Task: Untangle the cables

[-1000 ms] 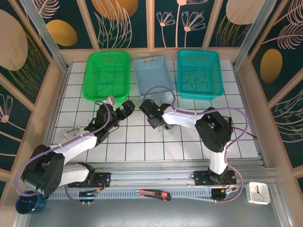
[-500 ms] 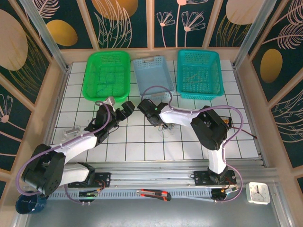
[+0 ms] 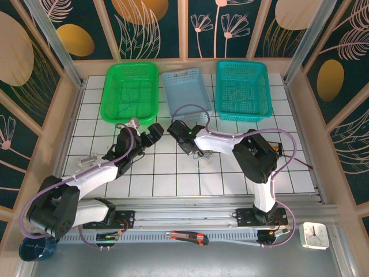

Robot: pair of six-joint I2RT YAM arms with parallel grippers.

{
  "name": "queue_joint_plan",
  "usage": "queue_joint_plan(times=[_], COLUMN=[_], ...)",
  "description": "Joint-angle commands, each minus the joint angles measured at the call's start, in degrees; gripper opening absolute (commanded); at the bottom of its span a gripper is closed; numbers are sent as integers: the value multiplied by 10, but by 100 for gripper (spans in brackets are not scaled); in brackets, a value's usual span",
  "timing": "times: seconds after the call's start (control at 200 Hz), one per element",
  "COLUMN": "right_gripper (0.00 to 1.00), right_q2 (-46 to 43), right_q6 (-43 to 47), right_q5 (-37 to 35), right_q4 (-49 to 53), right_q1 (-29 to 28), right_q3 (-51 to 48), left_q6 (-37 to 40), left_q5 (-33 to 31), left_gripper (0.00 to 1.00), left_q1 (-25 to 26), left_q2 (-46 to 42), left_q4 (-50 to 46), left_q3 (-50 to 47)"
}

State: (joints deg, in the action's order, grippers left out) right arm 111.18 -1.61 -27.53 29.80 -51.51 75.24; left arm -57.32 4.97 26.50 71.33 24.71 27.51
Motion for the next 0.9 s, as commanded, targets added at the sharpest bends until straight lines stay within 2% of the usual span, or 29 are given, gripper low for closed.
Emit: queue_joint_plan(times=[0.0,0.37,0.47,0.575,0.641,0.741,0.891], right_gripper=[0,0,0,26,36,43,48], right_q2=[-43,-181,-192,-181,-171,-153,-125], right_q6=[-4,-51,-49,-39,-31,-19,-1], right_q5=[1,117,140,147,144,139,139], right_q4=[-17,-92,-95,-87,-83,-74,-61], right_q1=[5,53,71,85,87,88,86], right_q3=[-3,-48,-61,-74,-82,-86,-84], left_q6=[3,45,46,41,35,24,18], left_q5=[13,82,96,99,95,91,88], left_gripper=[99,99,99,99,99,99,99], left_q1=[-4,-4,-4,-4,-4,-4,-4], left_q2=[-2,19,33,45,50,55,58], left_q4=[16,38,41,49,56,70,76], left_q3=[0,27,35,40,37,28,21])
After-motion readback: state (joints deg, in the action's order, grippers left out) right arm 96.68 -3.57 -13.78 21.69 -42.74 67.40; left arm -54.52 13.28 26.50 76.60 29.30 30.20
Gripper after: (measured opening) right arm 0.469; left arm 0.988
